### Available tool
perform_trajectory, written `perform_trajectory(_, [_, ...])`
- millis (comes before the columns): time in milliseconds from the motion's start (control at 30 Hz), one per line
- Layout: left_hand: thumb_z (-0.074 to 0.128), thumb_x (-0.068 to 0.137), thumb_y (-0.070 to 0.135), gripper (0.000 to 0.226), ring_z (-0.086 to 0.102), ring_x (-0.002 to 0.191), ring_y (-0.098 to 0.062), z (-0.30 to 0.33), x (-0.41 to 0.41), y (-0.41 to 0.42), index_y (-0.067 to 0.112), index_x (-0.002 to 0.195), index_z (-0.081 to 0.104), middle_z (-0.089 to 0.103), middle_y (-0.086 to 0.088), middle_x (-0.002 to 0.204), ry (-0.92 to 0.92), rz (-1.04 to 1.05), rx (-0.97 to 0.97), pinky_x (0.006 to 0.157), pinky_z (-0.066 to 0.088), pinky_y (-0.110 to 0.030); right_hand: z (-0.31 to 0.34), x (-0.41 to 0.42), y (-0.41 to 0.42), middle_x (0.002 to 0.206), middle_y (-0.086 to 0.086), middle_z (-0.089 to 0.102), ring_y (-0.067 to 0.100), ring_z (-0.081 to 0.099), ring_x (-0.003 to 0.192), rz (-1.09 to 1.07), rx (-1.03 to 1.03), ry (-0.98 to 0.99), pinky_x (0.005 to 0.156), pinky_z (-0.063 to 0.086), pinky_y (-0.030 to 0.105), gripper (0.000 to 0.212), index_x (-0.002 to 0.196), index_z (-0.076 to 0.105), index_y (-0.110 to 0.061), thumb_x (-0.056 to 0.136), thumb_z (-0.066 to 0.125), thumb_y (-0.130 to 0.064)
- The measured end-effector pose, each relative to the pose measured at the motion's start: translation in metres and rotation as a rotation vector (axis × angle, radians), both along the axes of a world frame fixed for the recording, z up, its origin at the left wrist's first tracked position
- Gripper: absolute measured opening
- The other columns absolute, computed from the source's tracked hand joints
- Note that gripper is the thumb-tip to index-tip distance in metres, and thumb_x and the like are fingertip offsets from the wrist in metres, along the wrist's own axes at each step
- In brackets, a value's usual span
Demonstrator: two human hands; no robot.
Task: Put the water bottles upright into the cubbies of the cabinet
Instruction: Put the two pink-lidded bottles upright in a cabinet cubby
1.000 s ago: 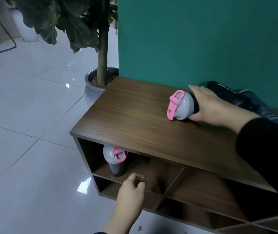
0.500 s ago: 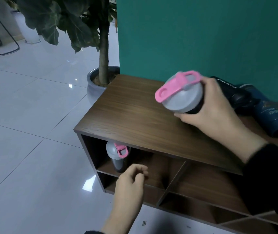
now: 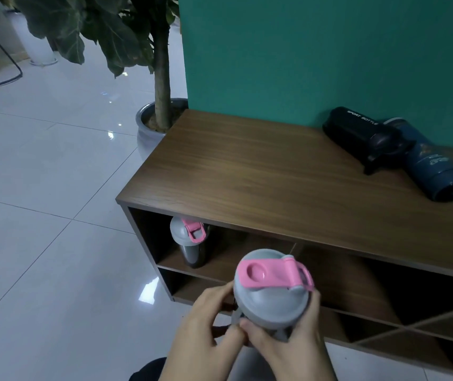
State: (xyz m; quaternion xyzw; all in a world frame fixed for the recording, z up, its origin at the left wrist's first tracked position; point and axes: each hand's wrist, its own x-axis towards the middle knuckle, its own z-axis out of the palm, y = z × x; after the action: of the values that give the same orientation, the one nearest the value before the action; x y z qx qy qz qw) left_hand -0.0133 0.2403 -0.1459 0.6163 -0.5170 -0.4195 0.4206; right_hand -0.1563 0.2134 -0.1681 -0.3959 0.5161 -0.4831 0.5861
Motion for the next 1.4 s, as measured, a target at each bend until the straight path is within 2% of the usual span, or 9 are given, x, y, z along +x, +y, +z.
perform_trajectory(200, [0.053,0.086,0.010,0.026,0.069,0.091,-0.013,-0.037,0.009,-0.042,0.029,0.096,0.068,0.075,0.017,0.085,0.197,0.180,0.447,0.098,0.055,-0.050,-0.067,0.018,-0.009,0.133,-0.014,0.057,0.003,0.062,0.117,0.082,0.009,0.056,0.089,0.053,0.021,0.092,0.124,0.039,-0.050,0.074,0.073,0.019])
perform_trajectory(300, [0.046,0.091,0.004,0.031,0.067,0.081,-0.019,-0.051,0.010,-0.069,0.020,0.094,0.072,0.074,-0.001,0.084,0.211,0.285,0.506,0.089,0.059,-0.049,-0.081,0.033,-0.027,0.132,0.000,0.060,0.001,0.067,0.108,0.070,0.055,-0.023,0.076,0.056,0.017,0.088,0.132,0.045,-0.041,0.077,0.066,0.024])
perform_trajectory(500, [0.043,0.087,0.010,0.034,0.059,0.078,-0.024,-0.070,0.007,-0.113,0.007,0.104,0.072,0.067,-0.012,0.086,0.431,0.373,0.495,0.073,0.053,-0.039,-0.116,0.051,-0.065,0.127,-0.003,0.063,0.016,0.065,0.113,-0.132,0.012,0.246,0.093,0.054,0.053,0.071,0.125,0.042,-0.042,0.070,0.081,-0.019])
perform_trajectory(767, [0.046,0.098,0.030,0.028,0.070,0.099,-0.028,-0.083,-0.003,-0.142,0.021,0.112,0.069,0.073,-0.016,0.111,0.460,0.366,0.408,0.089,0.054,-0.044,-0.132,0.050,-0.100,0.118,-0.025,0.058,-0.011,0.061,0.105,-0.115,-0.071,0.325,0.091,0.054,0.031,0.066,0.127,0.035,-0.036,0.084,0.070,0.000])
perform_trajectory(900, [0.046,0.101,0.038,0.028,0.070,0.104,-0.022,-0.086,-0.006,-0.145,0.024,0.110,0.068,0.075,-0.007,0.109,0.435,0.347,0.380,0.100,0.054,-0.049,-0.146,0.047,-0.106,0.121,-0.029,0.058,-0.002,0.059,0.115,-0.099,-0.064,0.313,0.095,0.051,0.034,0.064,0.127,0.038,-0.040,0.084,0.070,-0.006])
perform_trajectory(1067, [0.047,0.099,0.047,0.035,0.070,0.100,-0.018,-0.087,-0.004,-0.141,0.027,0.116,0.069,0.076,-0.001,0.109,0.411,0.354,0.359,0.089,0.055,-0.038,-0.135,0.034,-0.087,0.131,-0.003,0.063,0.002,0.062,0.103,0.163,0.035,0.611,0.080,0.043,0.005,0.077,0.154,0.017,-0.032,0.093,0.062,-0.023])
perform_trajectory(1133, [0.046,0.093,0.055,0.043,0.066,0.096,-0.019,-0.089,-0.001,-0.140,0.027,0.117,0.069,0.076,0.001,0.107,0.368,0.407,0.347,0.085,0.050,-0.038,-0.123,0.017,-0.069,0.134,0.004,0.062,0.015,0.064,0.111,0.244,0.124,0.666,0.082,0.045,0.013,0.074,0.157,0.016,-0.030,0.096,0.057,-0.029])
perform_trajectory(1267, [0.048,0.094,0.042,0.031,0.067,0.088,-0.033,-0.084,0.002,-0.133,0.019,0.092,0.068,0.073,-0.007,0.088,0.273,0.471,0.373,0.088,0.054,-0.049,-0.062,-0.026,-0.023,0.107,-0.019,0.075,-0.002,0.070,0.096,0.342,-0.045,0.619,0.087,0.049,0.012,0.031,0.100,0.064,-0.064,0.090,0.062,-0.035])
perform_trajectory(1400, [0.048,0.100,0.026,0.031,0.061,0.067,-0.030,-0.063,-0.007,-0.118,0.007,0.080,0.061,0.063,-0.010,0.073,0.205,0.466,0.331,0.063,0.047,-0.037,0.033,-0.071,-0.018,0.073,-0.014,0.072,0.000,0.067,0.066,0.002,-0.463,0.784,0.066,0.049,0.011,0.025,0.077,0.073,-0.033,0.087,0.058,-0.051])
